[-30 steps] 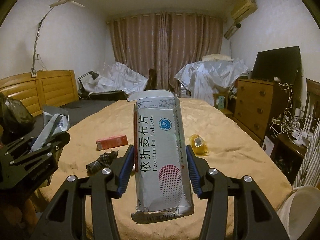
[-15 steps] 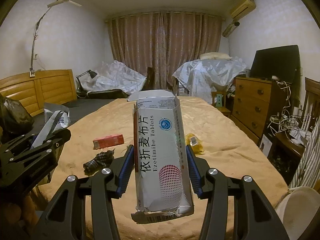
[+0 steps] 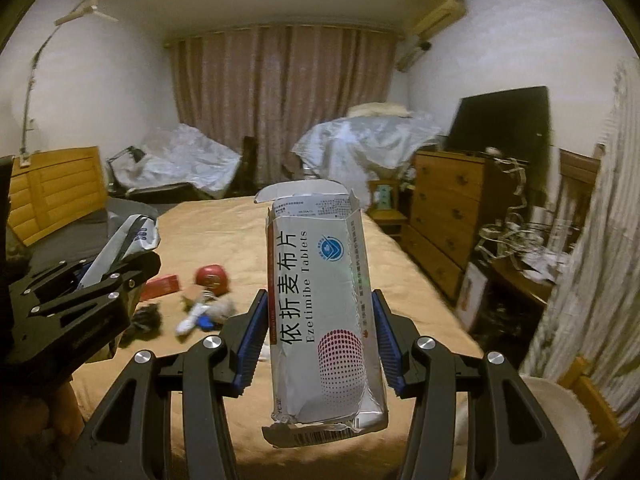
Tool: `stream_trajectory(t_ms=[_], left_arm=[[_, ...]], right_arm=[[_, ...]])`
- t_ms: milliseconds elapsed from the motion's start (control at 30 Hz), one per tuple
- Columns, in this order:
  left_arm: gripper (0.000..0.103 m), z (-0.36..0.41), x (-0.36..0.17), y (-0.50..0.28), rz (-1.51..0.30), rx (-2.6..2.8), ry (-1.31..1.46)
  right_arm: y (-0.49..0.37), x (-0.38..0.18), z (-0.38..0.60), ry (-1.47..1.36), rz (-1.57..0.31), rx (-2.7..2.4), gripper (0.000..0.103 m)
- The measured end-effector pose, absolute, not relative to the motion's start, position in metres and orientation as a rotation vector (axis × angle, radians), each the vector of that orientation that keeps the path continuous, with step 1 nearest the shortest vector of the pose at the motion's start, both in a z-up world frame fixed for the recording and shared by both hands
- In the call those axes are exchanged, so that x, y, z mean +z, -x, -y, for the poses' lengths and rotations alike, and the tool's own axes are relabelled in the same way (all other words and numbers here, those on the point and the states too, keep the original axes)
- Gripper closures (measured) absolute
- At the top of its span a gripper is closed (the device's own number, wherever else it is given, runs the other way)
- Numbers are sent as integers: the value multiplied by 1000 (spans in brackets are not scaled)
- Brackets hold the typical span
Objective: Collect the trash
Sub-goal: 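Lift the tablet box and plastic packet and carry both over the bucket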
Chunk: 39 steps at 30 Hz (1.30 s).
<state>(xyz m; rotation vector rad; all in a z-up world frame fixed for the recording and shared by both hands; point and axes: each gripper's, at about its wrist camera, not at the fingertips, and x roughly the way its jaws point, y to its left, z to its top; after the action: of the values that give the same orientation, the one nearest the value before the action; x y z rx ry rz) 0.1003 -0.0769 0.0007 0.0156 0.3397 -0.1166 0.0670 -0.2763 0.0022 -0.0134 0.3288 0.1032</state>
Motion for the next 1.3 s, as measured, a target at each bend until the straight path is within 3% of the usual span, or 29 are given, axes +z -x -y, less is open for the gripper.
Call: stream_trajectory(t_ms=[333,733,1133,1300], left_arm=[[67,185,0,-109,-398,-369,-62],[67,293,-34,-124,-576,-618,-166],[66,350,-64,-143,-814,-760,-281],[66,366,-73,-149,-890,-784,-321]], right_arm=[[-36,9,414,-23,-408,-91,51],[-35,-27,569,-137,-684,-204,51],[-88,-69,618,-209,-1049,-126,51],[-91,-74,612,-235,-1115,-105,51]])
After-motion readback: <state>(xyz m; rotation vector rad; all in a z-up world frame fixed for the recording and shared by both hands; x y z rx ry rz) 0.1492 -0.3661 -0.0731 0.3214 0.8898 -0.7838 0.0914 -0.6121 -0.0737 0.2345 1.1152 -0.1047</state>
